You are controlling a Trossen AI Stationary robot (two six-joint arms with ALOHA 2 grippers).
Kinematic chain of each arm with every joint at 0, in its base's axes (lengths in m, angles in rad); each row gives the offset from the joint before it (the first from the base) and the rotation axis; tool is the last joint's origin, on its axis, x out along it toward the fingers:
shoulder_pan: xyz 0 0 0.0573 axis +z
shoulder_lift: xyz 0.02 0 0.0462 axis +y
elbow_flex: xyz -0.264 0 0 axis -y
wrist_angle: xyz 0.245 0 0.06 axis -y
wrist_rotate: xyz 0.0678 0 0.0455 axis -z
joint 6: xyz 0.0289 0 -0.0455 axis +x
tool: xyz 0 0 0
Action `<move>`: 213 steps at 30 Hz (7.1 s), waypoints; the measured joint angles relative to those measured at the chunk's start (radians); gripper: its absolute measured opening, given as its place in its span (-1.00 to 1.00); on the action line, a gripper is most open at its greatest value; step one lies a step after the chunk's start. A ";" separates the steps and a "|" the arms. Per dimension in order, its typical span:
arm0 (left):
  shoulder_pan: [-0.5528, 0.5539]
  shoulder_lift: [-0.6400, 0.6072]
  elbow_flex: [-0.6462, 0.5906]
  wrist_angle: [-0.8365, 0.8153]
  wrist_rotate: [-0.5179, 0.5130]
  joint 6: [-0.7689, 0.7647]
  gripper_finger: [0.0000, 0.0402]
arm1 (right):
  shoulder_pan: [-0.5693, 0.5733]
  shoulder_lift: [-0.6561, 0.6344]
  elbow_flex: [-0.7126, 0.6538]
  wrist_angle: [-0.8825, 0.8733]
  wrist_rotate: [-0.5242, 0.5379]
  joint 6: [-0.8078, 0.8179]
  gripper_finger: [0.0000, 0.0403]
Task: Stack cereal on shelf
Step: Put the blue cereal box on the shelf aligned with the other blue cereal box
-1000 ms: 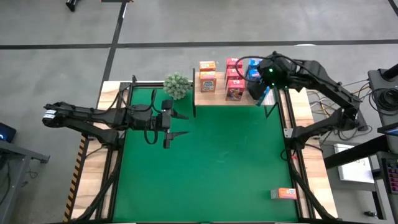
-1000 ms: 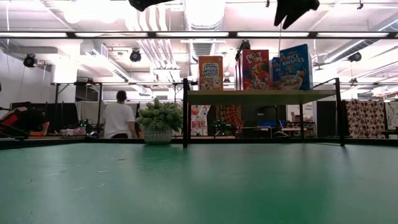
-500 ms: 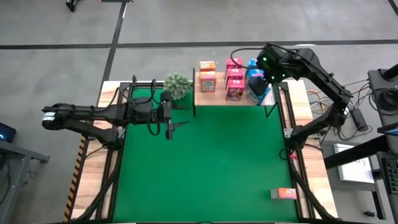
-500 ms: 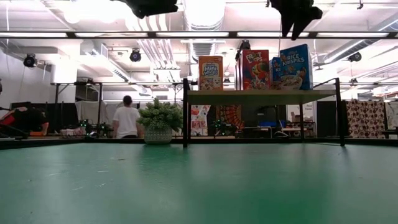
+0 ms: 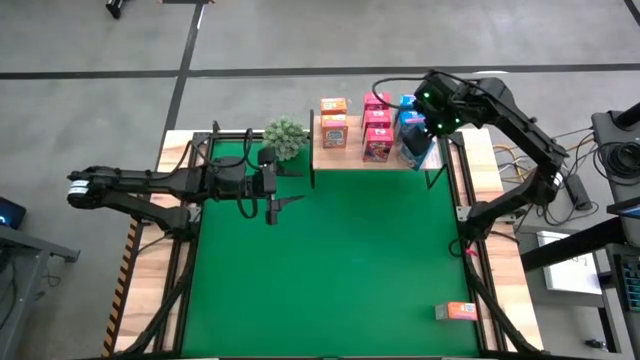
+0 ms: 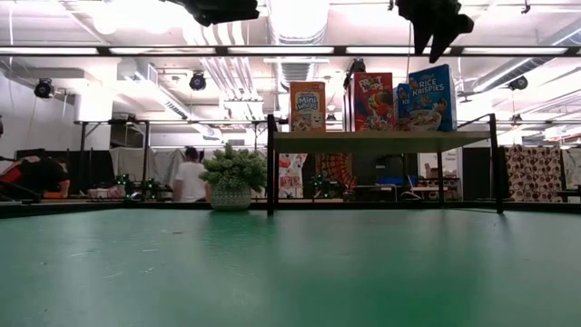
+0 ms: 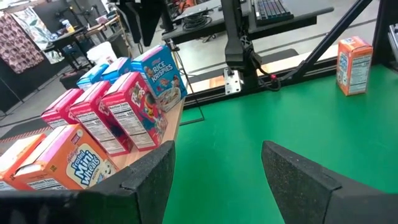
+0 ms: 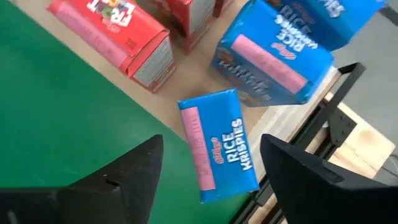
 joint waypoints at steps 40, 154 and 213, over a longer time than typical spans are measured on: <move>0.000 0.000 0.000 -0.006 0.001 0.000 0.11 | 0.000 0.031 -0.097 0.001 0.051 -0.204 0.53; 0.000 0.000 0.000 -0.007 0.002 0.015 0.11 | 0.085 0.042 -0.026 0.099 -0.008 -0.625 0.04; 0.000 0.000 0.000 -0.014 0.002 -0.002 0.11 | 0.112 0.063 -0.029 0.141 0.018 -0.568 -0.94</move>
